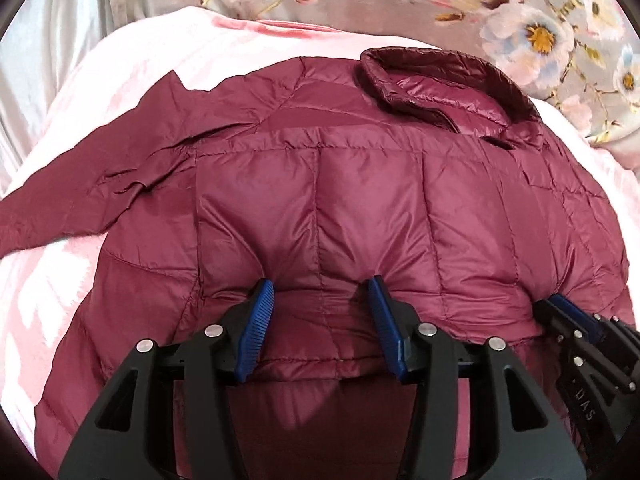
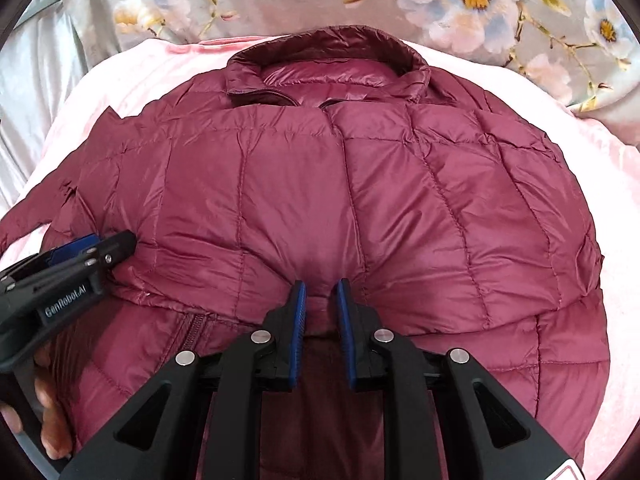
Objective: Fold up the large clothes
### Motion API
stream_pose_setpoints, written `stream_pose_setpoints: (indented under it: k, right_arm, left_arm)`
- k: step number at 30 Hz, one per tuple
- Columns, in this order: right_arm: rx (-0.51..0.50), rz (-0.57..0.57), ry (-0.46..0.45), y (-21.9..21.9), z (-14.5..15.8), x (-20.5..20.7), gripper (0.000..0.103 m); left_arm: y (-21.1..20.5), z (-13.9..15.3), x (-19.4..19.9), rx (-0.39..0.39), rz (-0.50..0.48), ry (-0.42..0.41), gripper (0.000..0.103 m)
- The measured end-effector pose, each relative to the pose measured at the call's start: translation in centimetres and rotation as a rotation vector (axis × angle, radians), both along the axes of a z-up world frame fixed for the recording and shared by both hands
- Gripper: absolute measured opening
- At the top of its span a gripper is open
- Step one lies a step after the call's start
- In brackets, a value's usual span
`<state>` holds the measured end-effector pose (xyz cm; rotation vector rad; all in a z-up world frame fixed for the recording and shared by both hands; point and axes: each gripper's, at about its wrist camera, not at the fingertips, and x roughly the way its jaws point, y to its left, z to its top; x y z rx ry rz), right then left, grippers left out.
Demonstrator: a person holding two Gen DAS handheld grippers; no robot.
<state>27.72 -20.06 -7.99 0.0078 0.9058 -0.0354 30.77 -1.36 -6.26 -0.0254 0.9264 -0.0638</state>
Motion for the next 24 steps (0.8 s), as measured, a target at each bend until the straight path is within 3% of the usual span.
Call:
stream_pose_setpoints:
  k: [2, 6, 8, 10, 13, 17, 19, 24]
  right_arm:
    - [0.013, -0.002, 0.002, -0.3, 0.1, 0.1, 0.016]
    - [0.106, -0.041, -0.004, -0.6, 1.7, -1.4, 0.019]
    - [0.110, -0.026, -0.034, 0.4, 2.8, -3.1, 0.020]
    - [0.089, -0.004, -0.054, 1.8, 3.4, -4.8, 0.032]
    - [0.068, 0.036, -0.069, 4.1, 3.6, -7.2, 0.044]
    - [0.052, 0.088, -0.045, 6.8, 2.6, -9.6, 0.046]
    - [0.022, 0.101, -0.028, 7.9, 1.9, -10.1, 0.047]
    - [-0.019, 0.090, -0.033, 8.7, 0.8, -10.7, 0.055]
  left_arm:
    - [0.3, 0.2, 0.2, -0.022, -0.004, 0.006, 0.048]
    - [4.2, 2.1, -1.4, -0.172, 0.021, 0.013, 0.052]
    - [7.7, 3.5, -2.5, -0.225, 0.072, -0.028, 0.084]
    - [12.6, 4.5, -3.5, -0.271, 0.169, -0.071, 0.093]
    - [20.5, 4.7, -4.2, -0.319, 0.329, -0.070, 0.093]
    - [30.8, 3.6, -4.8, -0.298, 0.569, -0.045, 0.093]
    - [34.3, 2.8, -4.9, -0.297, 0.647, -0.024, 0.093]
    - [40.3, 0.4, -5.5, -0.441, 0.757, -0.029, 0.089]
